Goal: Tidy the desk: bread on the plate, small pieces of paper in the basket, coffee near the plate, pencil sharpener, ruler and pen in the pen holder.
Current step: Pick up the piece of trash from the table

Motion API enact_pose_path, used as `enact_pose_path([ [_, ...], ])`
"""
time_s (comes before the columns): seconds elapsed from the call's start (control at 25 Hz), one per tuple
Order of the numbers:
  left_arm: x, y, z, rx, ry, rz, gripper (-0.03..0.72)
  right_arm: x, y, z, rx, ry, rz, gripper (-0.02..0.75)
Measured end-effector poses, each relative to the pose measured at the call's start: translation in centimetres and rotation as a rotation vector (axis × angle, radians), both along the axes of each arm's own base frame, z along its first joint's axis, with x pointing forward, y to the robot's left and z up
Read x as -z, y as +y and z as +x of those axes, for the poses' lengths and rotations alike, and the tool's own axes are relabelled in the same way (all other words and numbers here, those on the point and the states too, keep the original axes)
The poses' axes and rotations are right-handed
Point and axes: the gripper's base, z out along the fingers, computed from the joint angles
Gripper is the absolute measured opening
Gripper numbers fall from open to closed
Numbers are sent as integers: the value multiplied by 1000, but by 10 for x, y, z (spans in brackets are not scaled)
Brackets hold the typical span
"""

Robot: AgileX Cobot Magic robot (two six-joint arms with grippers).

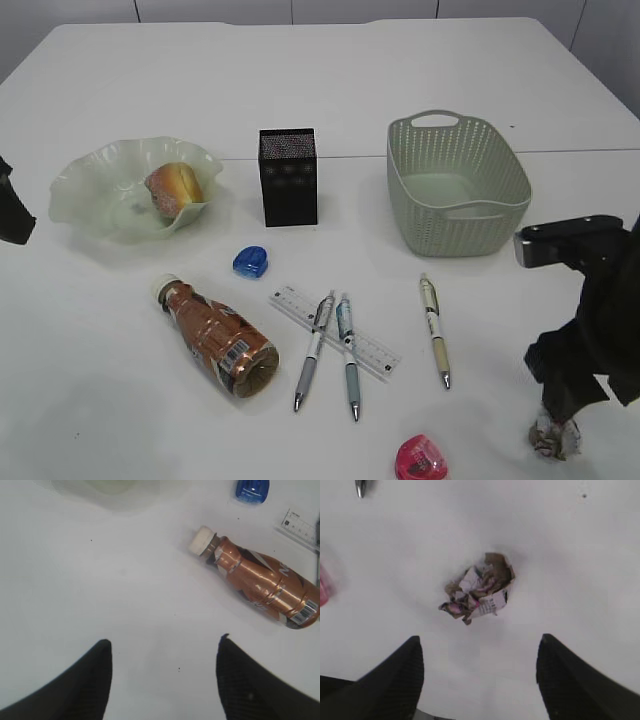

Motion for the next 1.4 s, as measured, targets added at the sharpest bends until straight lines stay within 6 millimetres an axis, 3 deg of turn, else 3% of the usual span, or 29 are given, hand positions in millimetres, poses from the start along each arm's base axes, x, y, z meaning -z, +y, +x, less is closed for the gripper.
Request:
enact_pose_path([
  [0.36,0,0,0,0,0,-1,479,8,0,-2,-83,-11,12,512],
  [0.96,0,0,0,0,0,-1,479,49,4,10,-89,62,-6,512],
  [1.4,0,0,0,0,0,-1,479,53,4,13,-100,36,-12,470],
])
